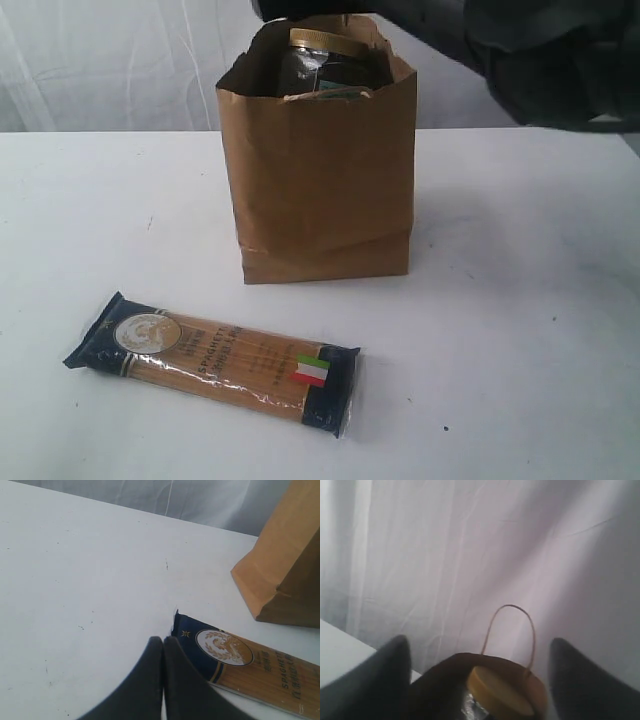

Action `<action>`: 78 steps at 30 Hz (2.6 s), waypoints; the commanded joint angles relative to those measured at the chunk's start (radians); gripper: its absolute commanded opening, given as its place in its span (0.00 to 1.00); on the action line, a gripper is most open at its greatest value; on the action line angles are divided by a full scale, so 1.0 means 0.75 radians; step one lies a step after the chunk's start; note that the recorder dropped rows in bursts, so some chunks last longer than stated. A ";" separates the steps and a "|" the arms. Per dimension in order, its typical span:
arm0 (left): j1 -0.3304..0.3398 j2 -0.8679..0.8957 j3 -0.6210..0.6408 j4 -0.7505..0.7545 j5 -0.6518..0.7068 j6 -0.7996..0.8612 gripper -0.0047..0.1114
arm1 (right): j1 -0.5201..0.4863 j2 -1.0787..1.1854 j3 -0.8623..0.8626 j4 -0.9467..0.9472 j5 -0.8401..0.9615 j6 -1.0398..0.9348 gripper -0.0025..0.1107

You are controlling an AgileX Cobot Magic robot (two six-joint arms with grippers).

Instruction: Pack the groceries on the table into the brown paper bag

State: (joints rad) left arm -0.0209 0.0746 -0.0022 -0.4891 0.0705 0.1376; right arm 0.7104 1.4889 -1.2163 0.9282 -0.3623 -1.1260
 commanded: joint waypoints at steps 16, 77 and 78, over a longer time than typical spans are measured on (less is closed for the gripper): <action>-0.006 -0.006 0.003 -0.015 -0.001 -0.004 0.04 | -0.464 -0.291 0.334 1.088 -0.697 -0.541 0.02; -0.003 -0.006 0.003 -0.004 -0.903 -0.005 0.04 | -1.205 -1.699 1.531 -1.610 0.817 2.131 0.02; -0.003 -0.006 0.003 -0.007 -1.030 -0.005 0.04 | -1.205 -1.699 1.531 -1.569 0.817 2.199 0.02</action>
State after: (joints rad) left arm -0.0209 0.0729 -0.0022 -0.4826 -0.4481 0.1376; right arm -0.1897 0.2115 -0.0718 -0.2954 0.2736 0.4230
